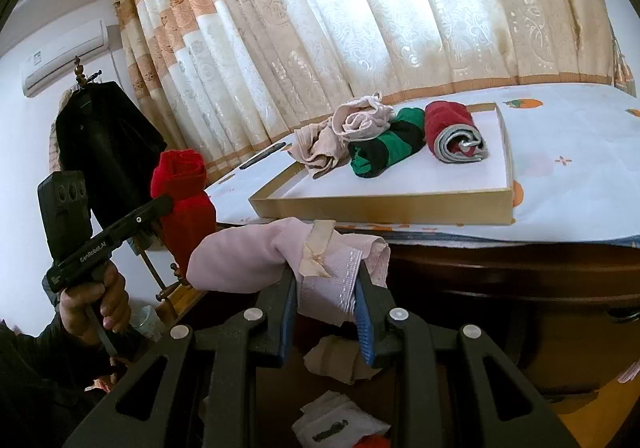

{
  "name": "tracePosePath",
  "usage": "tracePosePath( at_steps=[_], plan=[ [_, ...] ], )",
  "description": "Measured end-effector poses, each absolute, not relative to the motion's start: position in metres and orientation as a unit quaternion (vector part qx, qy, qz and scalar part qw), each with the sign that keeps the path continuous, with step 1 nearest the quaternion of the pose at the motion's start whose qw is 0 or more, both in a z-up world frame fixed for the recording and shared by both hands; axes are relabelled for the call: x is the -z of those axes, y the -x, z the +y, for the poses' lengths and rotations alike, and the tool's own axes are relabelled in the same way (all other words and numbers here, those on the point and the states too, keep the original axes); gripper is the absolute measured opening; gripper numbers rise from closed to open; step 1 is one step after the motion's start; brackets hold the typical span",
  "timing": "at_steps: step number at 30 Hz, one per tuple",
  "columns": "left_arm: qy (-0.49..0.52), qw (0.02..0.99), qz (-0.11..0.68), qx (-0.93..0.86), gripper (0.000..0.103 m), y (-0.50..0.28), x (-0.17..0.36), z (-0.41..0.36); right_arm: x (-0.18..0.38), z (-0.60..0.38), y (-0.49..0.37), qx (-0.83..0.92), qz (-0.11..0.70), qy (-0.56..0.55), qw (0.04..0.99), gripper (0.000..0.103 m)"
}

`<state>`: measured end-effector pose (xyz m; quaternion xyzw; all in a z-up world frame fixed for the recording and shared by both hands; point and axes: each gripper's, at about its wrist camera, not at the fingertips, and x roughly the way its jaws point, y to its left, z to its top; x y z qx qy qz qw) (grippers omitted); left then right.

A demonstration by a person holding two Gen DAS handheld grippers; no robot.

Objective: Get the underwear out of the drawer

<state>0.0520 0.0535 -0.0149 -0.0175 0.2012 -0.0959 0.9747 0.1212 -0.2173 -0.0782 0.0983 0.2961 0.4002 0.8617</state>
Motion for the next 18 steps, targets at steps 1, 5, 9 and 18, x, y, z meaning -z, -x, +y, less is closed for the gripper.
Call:
tracePosePath(
  at_steps=[1, 5, 9, 18],
  plan=[
    [0.016, 0.975, 0.201, 0.096, 0.026, -0.054, 0.014, 0.053, 0.078, -0.217, -0.122, -0.400, 0.295, -0.098, 0.862, 0.028],
    [0.014, 0.975, 0.199, 0.093, 0.026, -0.057, 0.012, 0.052, 0.076, -0.217, -0.123, -0.399, 0.293, -0.097, 0.863, 0.028],
    [0.012, 0.976, 0.195, 0.092, 0.026, -0.062, 0.008, 0.051, 0.073, -0.218, -0.124, -0.397, 0.289, -0.097, 0.866, 0.028],
    [0.000, 0.978, 0.186, 0.095, 0.025, -0.070, -0.002, 0.045, 0.059, -0.214, -0.127, -0.401, 0.276, -0.091, 0.869, 0.028]
  ],
)
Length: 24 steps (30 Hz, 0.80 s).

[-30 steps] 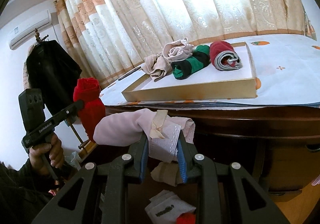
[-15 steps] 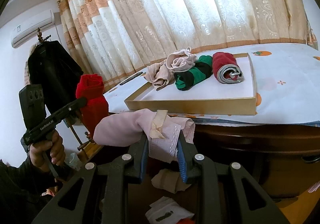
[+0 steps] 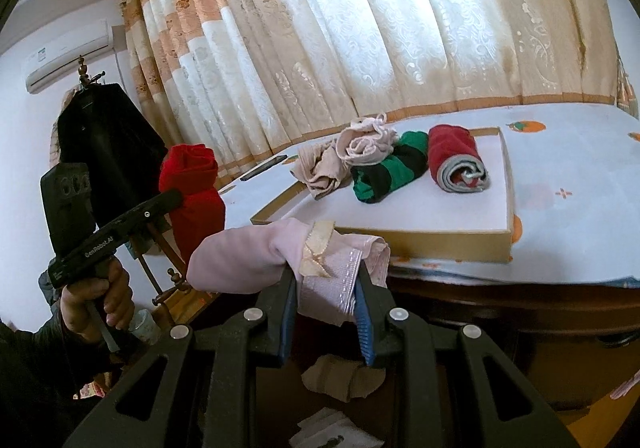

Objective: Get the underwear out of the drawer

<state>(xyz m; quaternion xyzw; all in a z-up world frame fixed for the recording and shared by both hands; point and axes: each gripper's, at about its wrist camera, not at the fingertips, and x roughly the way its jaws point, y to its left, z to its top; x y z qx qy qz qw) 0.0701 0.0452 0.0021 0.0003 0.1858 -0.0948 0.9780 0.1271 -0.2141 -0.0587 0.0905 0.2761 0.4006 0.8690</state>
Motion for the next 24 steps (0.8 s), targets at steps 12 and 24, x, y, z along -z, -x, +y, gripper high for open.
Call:
tracePosePath(
  at_steps=[12, 24],
  plan=[
    [0.016, 0.977, 0.194, 0.091, 0.025, -0.095, -0.011, 0.057, 0.042, -0.211, -0.136, -0.403, 0.263, -0.088, 0.872, 0.028],
    [0.006, 0.978, 0.188, 0.093, 0.024, -0.108, -0.023, 0.055, 0.030, -0.204, -0.145, -0.405, 0.254, -0.086, 0.874, 0.028]
  ],
)
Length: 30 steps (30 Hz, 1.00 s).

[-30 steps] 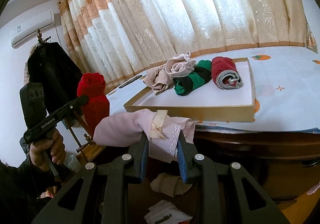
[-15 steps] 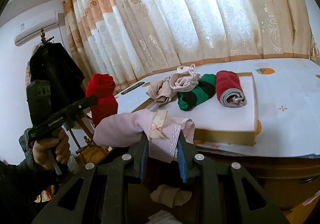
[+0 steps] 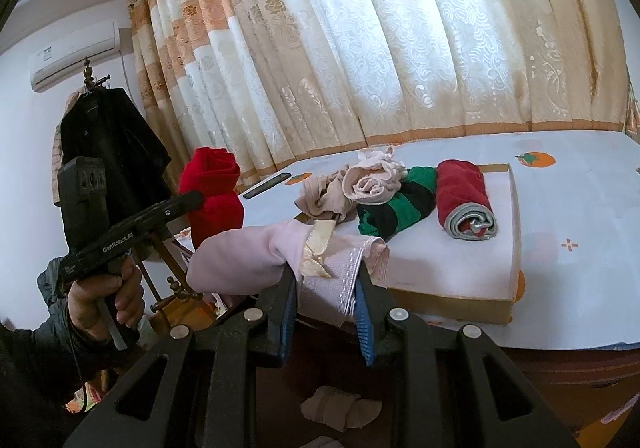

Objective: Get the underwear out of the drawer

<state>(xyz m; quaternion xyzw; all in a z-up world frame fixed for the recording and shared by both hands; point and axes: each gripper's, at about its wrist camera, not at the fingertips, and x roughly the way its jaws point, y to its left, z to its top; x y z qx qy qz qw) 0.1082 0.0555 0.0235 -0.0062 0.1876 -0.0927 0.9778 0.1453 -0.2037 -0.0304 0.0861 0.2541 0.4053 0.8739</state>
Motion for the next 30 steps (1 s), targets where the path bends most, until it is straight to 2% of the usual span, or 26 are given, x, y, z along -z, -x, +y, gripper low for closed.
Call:
tracePosePath(
  at_steps=[13, 30],
  plan=[
    [-0.021, 0.980, 0.180, 0.085, 0.024, -0.142, -0.043, 0.055, 0.017, -0.202, -0.168, -0.390, 0.252, -0.086, 0.882, 0.028],
    [-0.064, 0.971, 0.217, 0.079, 0.024, -0.185, -0.022, 0.047, 0.020, -0.195, -0.211, -0.355, 0.274, -0.076, 0.891, 0.028]
  ],
)
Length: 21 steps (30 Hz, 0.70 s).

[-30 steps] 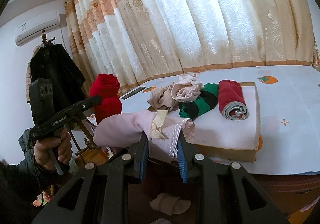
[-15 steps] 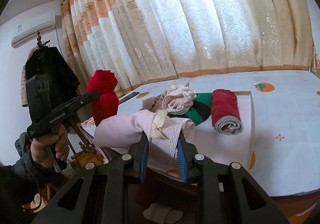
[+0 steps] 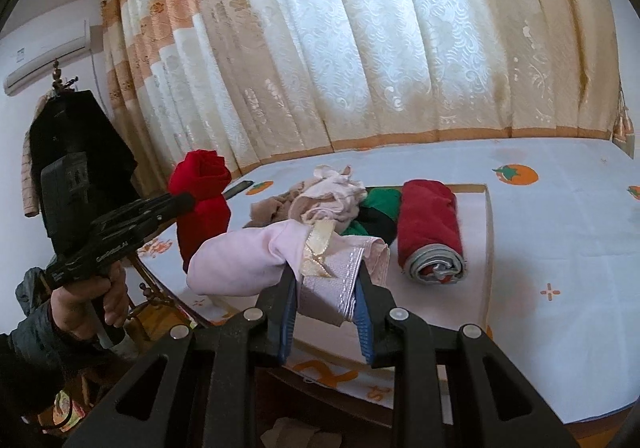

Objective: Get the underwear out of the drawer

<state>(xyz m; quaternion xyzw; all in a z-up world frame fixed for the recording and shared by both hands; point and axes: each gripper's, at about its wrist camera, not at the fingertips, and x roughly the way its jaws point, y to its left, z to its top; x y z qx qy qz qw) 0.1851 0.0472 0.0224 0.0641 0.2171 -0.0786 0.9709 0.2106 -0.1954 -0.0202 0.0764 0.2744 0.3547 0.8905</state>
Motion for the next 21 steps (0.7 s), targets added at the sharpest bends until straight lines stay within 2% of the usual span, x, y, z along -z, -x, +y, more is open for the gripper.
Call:
tracePosePath(
  at_steps=[21],
  plan=[
    [-0.172, 0.938, 0.278, 0.118, 0.024, -0.211, 0.025, -0.008, 0.056, -0.208, -0.243, -0.284, 0.326, -0.051, 0.900, 0.028]
  ],
)
